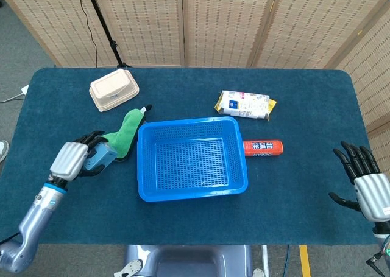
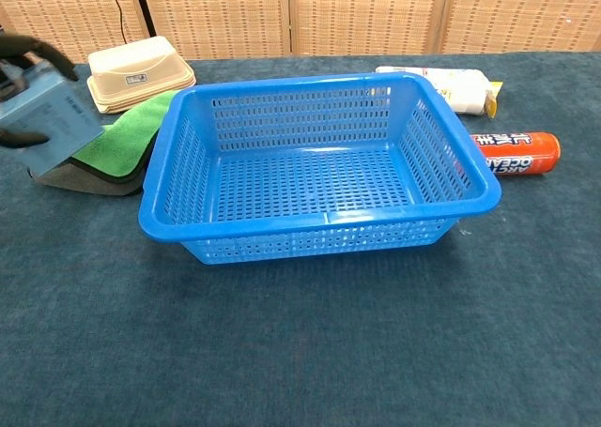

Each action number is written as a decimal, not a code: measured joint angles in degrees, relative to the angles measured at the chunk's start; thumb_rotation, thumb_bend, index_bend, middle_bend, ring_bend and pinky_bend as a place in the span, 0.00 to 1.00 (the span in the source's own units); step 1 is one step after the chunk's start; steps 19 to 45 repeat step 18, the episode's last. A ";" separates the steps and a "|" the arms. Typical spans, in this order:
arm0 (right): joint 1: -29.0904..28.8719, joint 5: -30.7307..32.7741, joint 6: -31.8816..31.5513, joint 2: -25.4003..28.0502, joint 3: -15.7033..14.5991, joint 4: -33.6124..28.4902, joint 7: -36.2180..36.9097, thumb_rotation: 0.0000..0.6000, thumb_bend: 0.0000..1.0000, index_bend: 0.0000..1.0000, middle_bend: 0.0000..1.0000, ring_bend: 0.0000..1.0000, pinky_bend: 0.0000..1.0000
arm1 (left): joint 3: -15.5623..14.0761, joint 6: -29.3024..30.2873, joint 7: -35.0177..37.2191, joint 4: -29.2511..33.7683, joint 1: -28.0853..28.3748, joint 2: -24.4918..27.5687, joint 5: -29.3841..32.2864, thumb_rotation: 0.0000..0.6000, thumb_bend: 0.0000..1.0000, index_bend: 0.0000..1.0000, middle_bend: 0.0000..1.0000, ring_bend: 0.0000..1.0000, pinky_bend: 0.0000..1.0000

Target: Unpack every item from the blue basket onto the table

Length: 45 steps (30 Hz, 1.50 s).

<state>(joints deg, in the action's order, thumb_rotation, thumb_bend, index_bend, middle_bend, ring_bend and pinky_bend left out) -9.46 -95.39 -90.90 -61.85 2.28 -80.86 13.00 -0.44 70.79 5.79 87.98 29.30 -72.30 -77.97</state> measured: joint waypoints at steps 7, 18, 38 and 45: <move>0.49 -0.55 -0.58 0.23 -0.25 -0.77 -1.45 1.00 0.00 0.00 0.00 0.00 0.00 | -7.39 0.10 6.80 -5.34 -4.26 2.27 -8.99 1.00 0.09 0.00 0.00 0.00 0.00; 1.68 1.41 -1.55 0.69 0.85 -2.26 -5.03 1.00 0.00 0.00 0.00 0.00 0.00 | -5.62 11.92 4.46 0.22 -9.76 5.09 -11.49 1.00 0.05 0.00 0.00 0.00 0.00; 1.68 1.41 -1.55 0.69 0.85 -2.26 -5.03 1.00 0.00 0.00 0.00 0.00 0.00 | -5.62 11.92 4.46 0.22 -9.76 5.09 -11.49 1.00 0.05 0.00 0.00 0.00 0.00; 1.68 1.41 -1.55 0.69 0.85 -2.26 -5.03 1.00 0.00 0.00 0.00 0.00 0.00 | -5.62 11.92 4.46 0.22 -9.76 5.09 -11.49 1.00 0.05 0.00 0.00 0.00 0.00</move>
